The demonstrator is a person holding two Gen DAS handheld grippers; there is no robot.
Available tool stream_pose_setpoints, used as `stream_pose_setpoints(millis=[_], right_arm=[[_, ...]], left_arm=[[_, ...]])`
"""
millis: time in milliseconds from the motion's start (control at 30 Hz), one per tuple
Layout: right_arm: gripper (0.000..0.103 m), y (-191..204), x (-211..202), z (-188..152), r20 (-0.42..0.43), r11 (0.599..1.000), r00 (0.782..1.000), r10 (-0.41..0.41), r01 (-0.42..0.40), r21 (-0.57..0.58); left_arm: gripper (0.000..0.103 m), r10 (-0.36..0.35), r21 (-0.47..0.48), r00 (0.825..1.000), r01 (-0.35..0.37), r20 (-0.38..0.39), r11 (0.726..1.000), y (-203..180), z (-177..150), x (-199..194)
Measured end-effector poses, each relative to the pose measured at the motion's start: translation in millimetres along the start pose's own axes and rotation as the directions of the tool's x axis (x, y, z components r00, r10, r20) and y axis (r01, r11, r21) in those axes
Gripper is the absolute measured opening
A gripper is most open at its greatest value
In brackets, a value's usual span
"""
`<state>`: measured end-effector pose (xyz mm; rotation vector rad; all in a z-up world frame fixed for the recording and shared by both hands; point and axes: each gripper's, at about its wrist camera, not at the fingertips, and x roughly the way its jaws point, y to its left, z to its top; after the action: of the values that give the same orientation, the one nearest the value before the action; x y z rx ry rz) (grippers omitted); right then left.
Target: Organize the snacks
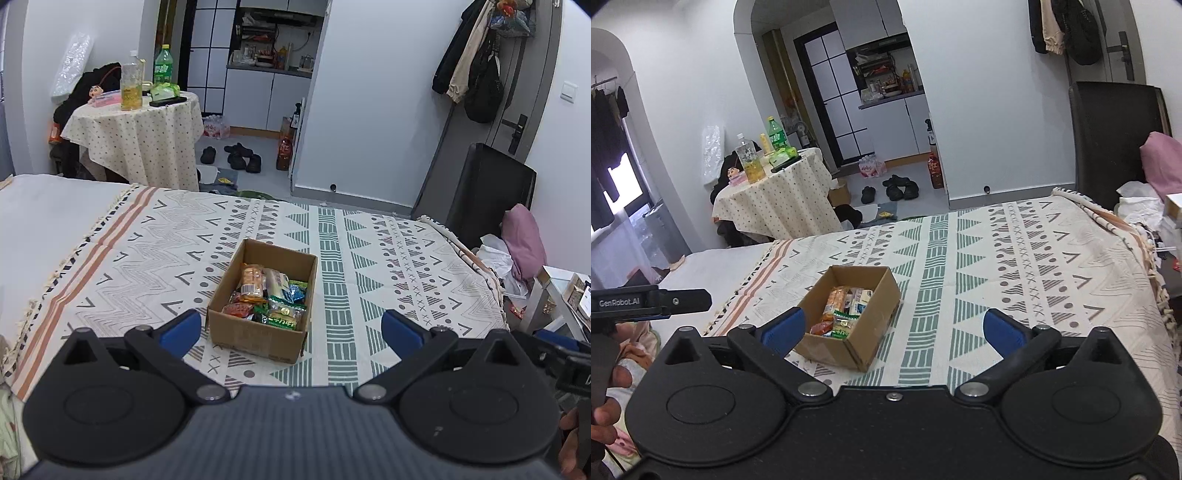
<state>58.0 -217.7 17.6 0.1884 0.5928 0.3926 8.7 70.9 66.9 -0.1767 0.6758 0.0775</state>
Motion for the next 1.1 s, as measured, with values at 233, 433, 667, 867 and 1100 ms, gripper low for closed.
stream_pose_setpoints(millis=[233, 433, 667, 867, 1100], right_arm=[[0.103, 5, -30, -3, 0.034, 1.0, 0.999, -0.027, 0.027, 0.0], [0.103, 14, -55, -5, 0.057, 0.999, 0.998, -0.029, 0.031, -0.025], [0.103, 16, -69, -11, 0.058, 0.999, 0.998, -0.026, 0.028, -0.028], [0.103, 17, -65, -19, 0.039, 0.999, 0.999, -0.033, 0.034, -0.034], [0.103, 16, -61, -25, 0.019, 0.999, 1.0, -0.025, 0.025, -0.035]], left_arm=[[0.103, -0.03, 0.011, 0.999, 0.03, 0.033, 0.999, -2, -10, -30], [0.103, -0.041, 0.028, 0.996, 0.039, 0.075, 0.999, -5, -13, -57], [0.103, -0.033, 0.046, 0.995, 0.029, 0.098, 0.999, 0, -14, -72], [0.103, -0.018, 0.078, 0.995, 0.01, 0.098, 0.997, -2, -21, -70], [0.103, -0.008, 0.076, 0.997, 0.003, 0.074, 0.997, -3, -27, -63]])
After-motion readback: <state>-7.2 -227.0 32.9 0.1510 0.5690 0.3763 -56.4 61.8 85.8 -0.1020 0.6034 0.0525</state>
